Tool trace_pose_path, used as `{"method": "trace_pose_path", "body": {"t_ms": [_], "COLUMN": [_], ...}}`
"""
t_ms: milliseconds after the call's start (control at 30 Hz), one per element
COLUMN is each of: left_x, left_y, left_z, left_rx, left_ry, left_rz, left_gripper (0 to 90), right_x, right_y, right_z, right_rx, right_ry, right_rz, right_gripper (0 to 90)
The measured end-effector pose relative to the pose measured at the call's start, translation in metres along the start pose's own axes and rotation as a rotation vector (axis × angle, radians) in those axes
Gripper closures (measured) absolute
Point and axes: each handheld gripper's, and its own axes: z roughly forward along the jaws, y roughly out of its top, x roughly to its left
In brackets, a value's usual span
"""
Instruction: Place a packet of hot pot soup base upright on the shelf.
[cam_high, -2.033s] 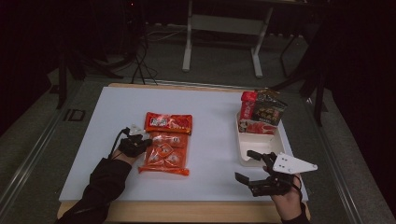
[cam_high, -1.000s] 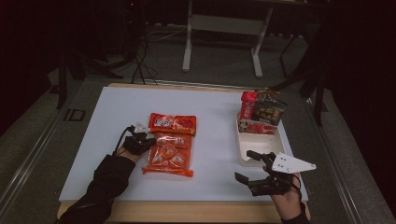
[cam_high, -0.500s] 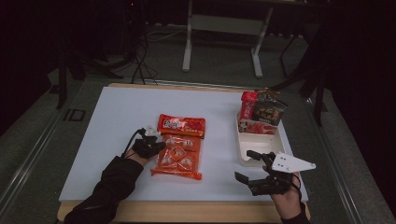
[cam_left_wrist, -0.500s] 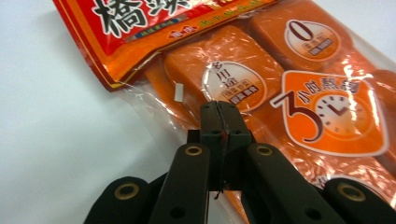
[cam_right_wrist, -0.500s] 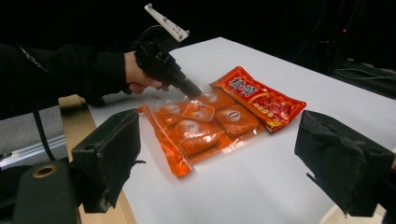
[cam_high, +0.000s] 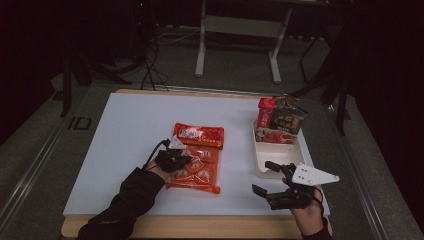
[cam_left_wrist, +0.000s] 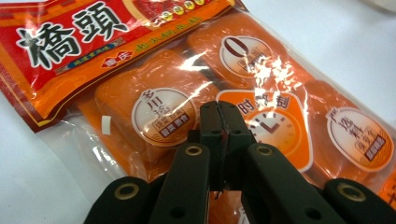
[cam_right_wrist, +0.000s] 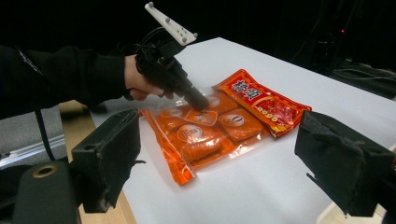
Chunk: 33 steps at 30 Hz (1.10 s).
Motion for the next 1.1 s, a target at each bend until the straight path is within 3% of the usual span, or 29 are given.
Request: {"method": "trace_pose_path", "body": {"t_ms": [233,433,600,933,1100], "left_x": [0.022,0.031,0.037,0.027,0.021], "left_y": [-0.004,-0.014,-0.011,-0.004,0.0], "left_z": [-0.016,-0.008,-0.002,0.0,0.006], "left_rx": [-0.015,0.018,0.0,0.06,0.061], "left_ry": [0.067,0.09,0.1,0.073,0.06], "left_rz": [-0.037,-0.058,-0.077,-0.017,-0.007], "left_gripper": [90.0,89.9,89.9,90.0,90.0], "right_x": [-0.003,-0.001,-0.001,-0.001,0.0], "right_y": [-0.002,0.0,-0.001,-0.001,-0.001], "right_z": [-0.004,-0.003,-0.001,0.001,0.001], "right_rx": [-0.01,-0.009,-0.002,0.004,0.007], "right_ry": [-0.003,-0.004,-0.001,0.008,0.009], "right_rz": [0.016,0.006,0.009,0.006,0.001], "right_gripper": [14.2,14.2,14.2,14.3,14.3]}}
